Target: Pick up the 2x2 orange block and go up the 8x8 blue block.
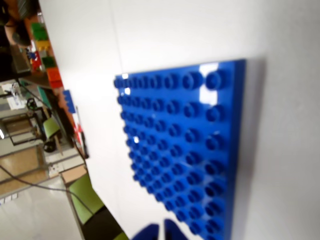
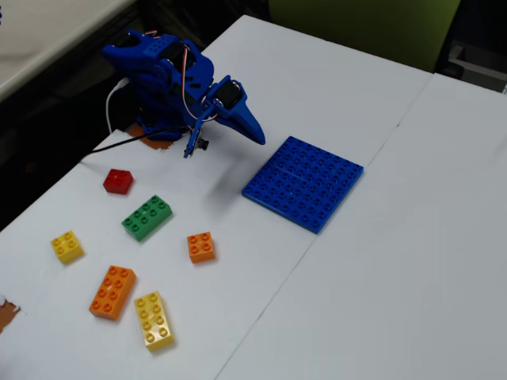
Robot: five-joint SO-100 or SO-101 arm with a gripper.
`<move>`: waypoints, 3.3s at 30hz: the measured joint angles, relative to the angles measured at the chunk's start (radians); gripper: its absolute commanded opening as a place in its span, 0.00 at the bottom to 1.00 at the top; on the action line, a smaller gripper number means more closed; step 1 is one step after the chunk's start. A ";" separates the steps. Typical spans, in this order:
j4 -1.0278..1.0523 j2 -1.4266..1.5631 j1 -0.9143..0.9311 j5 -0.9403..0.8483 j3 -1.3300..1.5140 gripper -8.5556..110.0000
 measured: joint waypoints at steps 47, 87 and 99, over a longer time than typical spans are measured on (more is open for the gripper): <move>0.017 0.000 -0.035 -0.077 0.000 0.07; 0.586 -1.513 0.357 -1.190 -1.692 0.07; 0.638 -1.750 0.502 -1.509 -1.825 0.09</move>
